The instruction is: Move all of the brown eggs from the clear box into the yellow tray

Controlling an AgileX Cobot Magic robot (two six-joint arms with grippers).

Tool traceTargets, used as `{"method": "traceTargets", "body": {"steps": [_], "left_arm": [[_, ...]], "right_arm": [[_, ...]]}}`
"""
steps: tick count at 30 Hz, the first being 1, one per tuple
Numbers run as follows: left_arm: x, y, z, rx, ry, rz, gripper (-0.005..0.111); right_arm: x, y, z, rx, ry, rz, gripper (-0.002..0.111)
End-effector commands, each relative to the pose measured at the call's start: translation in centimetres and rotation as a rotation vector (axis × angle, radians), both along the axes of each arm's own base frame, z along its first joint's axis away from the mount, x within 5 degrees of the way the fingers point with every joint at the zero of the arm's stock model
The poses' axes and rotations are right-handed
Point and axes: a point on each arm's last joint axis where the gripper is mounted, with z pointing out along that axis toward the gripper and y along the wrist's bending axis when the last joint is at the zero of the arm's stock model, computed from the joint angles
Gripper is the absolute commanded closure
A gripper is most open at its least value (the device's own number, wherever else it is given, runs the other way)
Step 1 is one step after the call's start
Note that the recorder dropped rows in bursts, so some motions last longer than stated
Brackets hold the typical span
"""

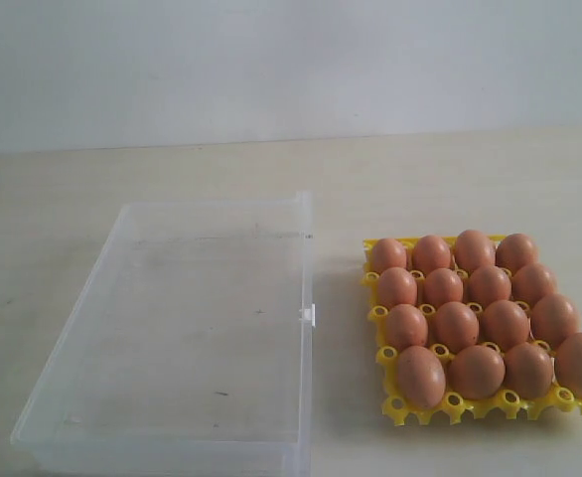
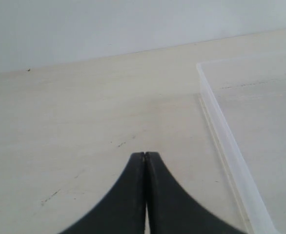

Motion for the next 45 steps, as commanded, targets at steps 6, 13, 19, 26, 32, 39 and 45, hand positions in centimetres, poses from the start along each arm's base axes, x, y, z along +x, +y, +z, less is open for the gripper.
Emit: {"method": "traceTargets", "body": {"steps": [6, 13, 19, 26, 32, 39, 45], "left_arm": [[0.0, 0.0, 0.3, -0.009, -0.017, -0.004, 0.107], [0.0, 0.0, 0.3, -0.009, -0.017, -0.004, 0.107], [0.0, 0.0, 0.3, -0.009, -0.017, -0.004, 0.107], [0.0, 0.0, 0.3, -0.009, -0.017, -0.004, 0.107], [0.0, 0.0, 0.3, -0.009, -0.017, -0.004, 0.107], [0.0, 0.0, 0.3, -0.009, -0.017, -0.004, 0.107], [0.0, 0.0, 0.3, -0.009, -0.017, -0.004, 0.107]], "right_arm": [[-3.4, -0.9, -5.2, 0.029, 0.023, -0.093, 0.108], [-3.8, -1.0, -6.0, -0.025, 0.026, -0.099, 0.108], [-3.7, -1.0, -6.4, -0.025, 0.029, -0.1, 0.108], [-3.8, -1.2, -6.6, -0.067, 0.048, -0.101, 0.108], [-3.8, -1.2, -7.1, -0.092, 0.06, -0.105, 0.108], [-3.6, -1.4, -6.6, -0.011, -0.001, -0.142, 0.108], [-3.6, -1.4, -6.6, 0.056, 0.006, -0.168, 0.108]]}}
